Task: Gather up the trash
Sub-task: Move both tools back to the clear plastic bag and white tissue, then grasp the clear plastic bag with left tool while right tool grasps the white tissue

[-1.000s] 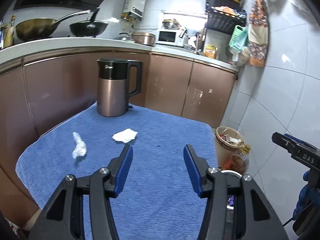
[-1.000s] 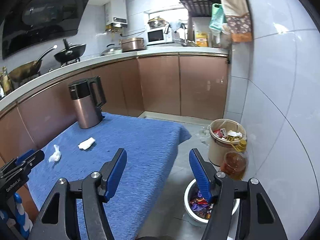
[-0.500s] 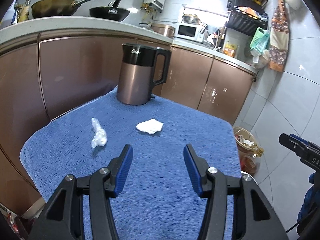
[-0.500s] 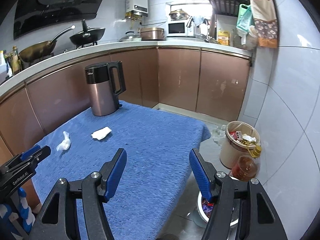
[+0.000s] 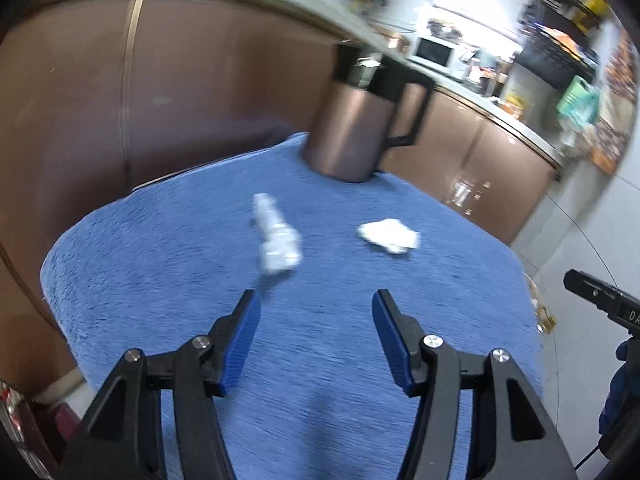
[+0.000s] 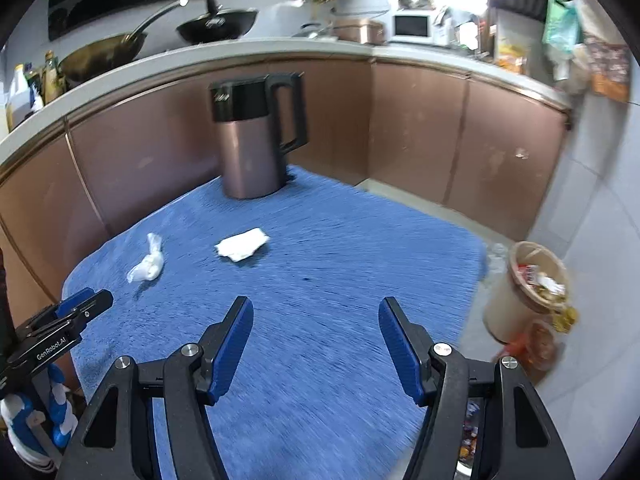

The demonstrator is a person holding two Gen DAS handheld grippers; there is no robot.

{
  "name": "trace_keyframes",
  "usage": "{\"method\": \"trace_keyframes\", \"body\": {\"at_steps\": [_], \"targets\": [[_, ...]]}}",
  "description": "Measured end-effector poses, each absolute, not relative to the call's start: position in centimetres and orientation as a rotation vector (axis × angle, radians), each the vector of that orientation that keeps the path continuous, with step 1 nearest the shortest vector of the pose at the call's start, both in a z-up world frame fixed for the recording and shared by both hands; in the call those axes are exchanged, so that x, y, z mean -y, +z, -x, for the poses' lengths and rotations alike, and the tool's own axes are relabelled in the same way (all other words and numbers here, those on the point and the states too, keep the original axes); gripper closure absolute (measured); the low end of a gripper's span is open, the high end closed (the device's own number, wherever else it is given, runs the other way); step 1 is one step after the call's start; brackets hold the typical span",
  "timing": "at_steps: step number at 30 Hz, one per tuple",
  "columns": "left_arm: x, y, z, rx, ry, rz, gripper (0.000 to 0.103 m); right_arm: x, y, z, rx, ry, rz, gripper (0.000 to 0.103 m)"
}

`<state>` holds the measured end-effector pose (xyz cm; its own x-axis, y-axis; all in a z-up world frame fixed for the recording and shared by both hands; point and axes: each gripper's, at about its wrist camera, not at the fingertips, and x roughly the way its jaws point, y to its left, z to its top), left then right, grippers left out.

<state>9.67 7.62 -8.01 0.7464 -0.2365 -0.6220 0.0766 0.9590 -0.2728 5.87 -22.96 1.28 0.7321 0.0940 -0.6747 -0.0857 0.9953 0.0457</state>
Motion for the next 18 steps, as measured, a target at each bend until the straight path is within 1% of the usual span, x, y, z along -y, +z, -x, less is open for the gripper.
{"method": "trace_keyframes", "body": {"at_steps": [7,11,18], "targets": [[-10.1,-9.6,-14.2,-0.746,-0.108,0.272,0.047,19.9,-2.7,-13.9,-0.809,0.229,-0.036,0.040],[-9.1,-10.6,-17.3,-0.784,-0.118,0.252,0.047,18.8,-4.6,-18.0,-0.837,0.264,-0.074,0.040],[-7.3,-12.4,-20.3,-0.833,-0.102,0.195,0.048,17.5,-8.2,-23.3,-0.892,0.258,-0.066,0.040]]}}
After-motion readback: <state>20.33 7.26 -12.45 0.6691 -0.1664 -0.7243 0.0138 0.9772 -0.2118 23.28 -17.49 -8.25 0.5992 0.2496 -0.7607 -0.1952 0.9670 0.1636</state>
